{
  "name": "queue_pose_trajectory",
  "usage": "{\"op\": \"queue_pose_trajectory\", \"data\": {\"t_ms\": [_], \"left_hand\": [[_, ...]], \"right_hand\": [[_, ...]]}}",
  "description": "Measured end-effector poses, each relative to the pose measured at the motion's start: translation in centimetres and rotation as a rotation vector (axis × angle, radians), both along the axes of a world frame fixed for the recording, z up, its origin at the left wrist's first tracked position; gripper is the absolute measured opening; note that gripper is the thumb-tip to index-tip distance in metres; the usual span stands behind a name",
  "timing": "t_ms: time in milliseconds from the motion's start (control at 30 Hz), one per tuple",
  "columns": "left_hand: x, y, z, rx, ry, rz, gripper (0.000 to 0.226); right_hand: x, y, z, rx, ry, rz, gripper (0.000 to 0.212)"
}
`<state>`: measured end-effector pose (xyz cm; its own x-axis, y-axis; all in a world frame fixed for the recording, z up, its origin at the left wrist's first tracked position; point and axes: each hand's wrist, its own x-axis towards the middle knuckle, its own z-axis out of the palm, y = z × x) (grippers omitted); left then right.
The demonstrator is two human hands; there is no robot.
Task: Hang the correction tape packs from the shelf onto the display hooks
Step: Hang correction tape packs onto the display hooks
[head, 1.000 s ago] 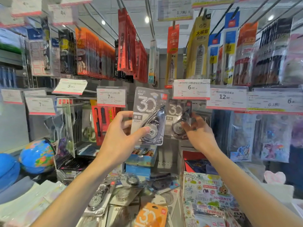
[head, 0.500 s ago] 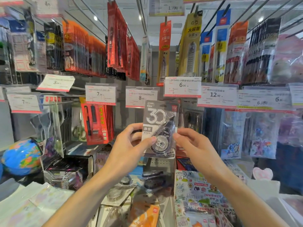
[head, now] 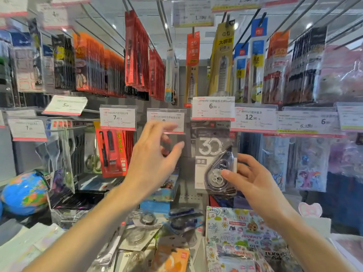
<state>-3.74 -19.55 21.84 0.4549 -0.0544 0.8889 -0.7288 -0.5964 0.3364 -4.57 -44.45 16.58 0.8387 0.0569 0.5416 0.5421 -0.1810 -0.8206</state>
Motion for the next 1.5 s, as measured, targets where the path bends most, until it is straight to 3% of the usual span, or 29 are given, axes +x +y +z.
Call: {"op": "queue_pose_trajectory", "data": {"t_ms": [200, 367, 767, 967, 1300, 1500], "left_hand": [[1.6, -1.2, 4.8, 0.22, -0.204, 0.002, 0.039], [2.1, -1.0, 5.6, 0.26, -0.254, 0.002, 0.026], [1.4, -0.9, 5.8, 0.146, -0.165, -0.069, 0.022], [1.4, -0.7, 5.7, 0.152, -0.145, -0.047, 0.024], [1.7, -0.7, 5.4, 0.138, -0.127, -0.07, 0.026], [1.7, -0.7, 5.0, 0.13, -0.12, -0.069, 0.028]], "right_hand": [[-0.5, -0.5, 0.1, 0.008, -0.018, -0.039, 0.05], [-0.7, -0.4, 0.2, -0.01, -0.029, -0.069, 0.056], [-0.2, 1.2, 1.8, -0.043, -0.087, -0.086, 0.039], [0.3, 1.8, 2.2, -0.012, -0.09, -0.113, 0.059], [1.1, 1.8, 2.0, -0.013, -0.086, -0.112, 0.043], [2.5, 2.0, 1.5, -0.007, -0.093, -0.201, 0.055]]}}
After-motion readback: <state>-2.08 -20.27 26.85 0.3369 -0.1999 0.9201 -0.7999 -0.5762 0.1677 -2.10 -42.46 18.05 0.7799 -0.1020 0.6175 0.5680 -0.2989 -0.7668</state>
